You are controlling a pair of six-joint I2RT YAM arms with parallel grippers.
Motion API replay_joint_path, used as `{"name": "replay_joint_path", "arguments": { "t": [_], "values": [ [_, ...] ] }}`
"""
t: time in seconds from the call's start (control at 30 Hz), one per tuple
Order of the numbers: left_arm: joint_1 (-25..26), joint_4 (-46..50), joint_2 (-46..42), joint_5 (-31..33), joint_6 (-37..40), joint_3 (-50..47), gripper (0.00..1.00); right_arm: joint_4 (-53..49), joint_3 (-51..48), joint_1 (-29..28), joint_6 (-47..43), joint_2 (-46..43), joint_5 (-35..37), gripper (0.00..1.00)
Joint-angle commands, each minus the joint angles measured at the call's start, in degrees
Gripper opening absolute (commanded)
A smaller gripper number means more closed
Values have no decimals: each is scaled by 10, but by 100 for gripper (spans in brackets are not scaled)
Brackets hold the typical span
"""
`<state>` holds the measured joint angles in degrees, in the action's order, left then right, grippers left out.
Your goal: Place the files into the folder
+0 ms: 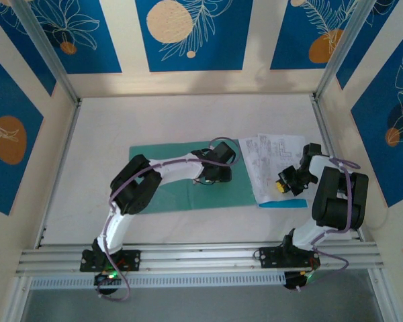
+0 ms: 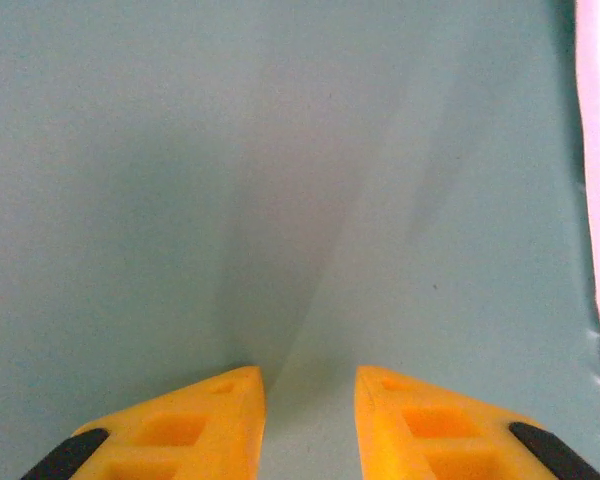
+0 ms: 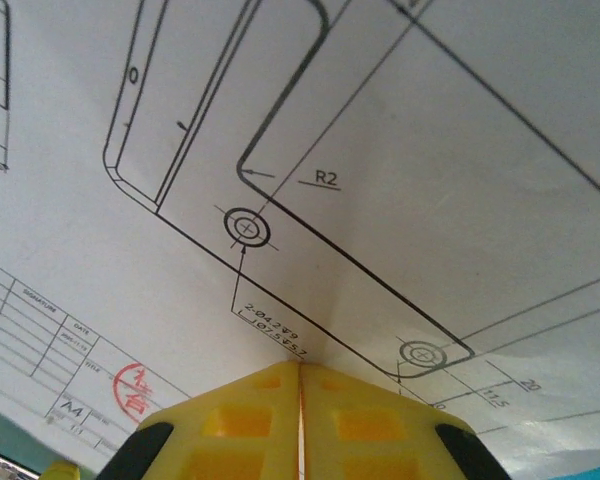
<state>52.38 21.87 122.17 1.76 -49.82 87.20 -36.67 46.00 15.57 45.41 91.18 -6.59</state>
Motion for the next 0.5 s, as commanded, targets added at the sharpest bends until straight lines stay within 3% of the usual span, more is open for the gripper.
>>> {"name": "replay_joint_path", "arguments": {
  "t": [0.0, 0.17, 0.47],
  "values": [
    [4, 53, -37, 33, 17, -21, 30, -27, -17, 5, -4, 4, 23, 10],
    [37, 48, -73, 42, 7, -23, 35, -25, -21, 8, -1, 2, 23, 9],
    [81, 31, 10, 3, -42, 34, 34, -18, -36, 11, 1, -2, 25, 9]
  ]
}}
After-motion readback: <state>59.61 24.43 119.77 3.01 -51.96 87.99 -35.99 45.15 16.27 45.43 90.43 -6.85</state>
